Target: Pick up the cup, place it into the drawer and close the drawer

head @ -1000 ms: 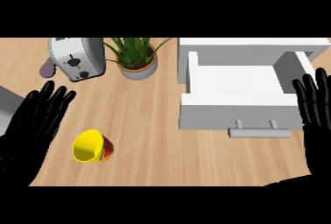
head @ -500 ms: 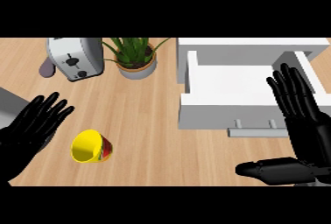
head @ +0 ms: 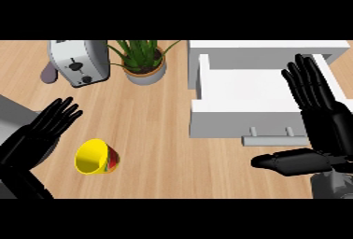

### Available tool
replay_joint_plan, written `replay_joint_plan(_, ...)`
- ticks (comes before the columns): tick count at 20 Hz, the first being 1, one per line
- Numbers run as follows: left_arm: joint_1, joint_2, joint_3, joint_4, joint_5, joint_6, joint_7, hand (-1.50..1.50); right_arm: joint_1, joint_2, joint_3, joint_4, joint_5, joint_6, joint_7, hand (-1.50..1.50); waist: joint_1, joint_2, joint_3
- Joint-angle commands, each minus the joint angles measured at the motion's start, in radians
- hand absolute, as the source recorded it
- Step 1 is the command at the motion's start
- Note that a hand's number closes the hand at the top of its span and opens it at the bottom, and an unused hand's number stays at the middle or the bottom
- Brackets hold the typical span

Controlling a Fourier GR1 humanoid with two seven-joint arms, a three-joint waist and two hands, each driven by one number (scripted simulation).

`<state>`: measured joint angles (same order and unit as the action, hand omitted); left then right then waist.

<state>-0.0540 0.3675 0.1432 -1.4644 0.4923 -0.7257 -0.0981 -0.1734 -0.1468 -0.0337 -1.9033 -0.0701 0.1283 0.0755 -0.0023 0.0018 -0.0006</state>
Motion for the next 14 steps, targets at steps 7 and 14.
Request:
replay_joint_plan(7,-0.160,-0.048,0.010,0.427,-0.369,0.022,-0.302,-1.50,-0.085,-0.025,-0.047,0.023,-0.027,0.017,0.036,-1.50,-0.007,0.000,0.000)
replay_joint_plan(14,-0.221,-0.011,-0.007,0.746,-0.506,0.007,-0.574,-1.50,-0.091,-0.060,-0.094,0.055,-0.064,0.059,0.018,-1.50,-0.013,0.002,-0.001)
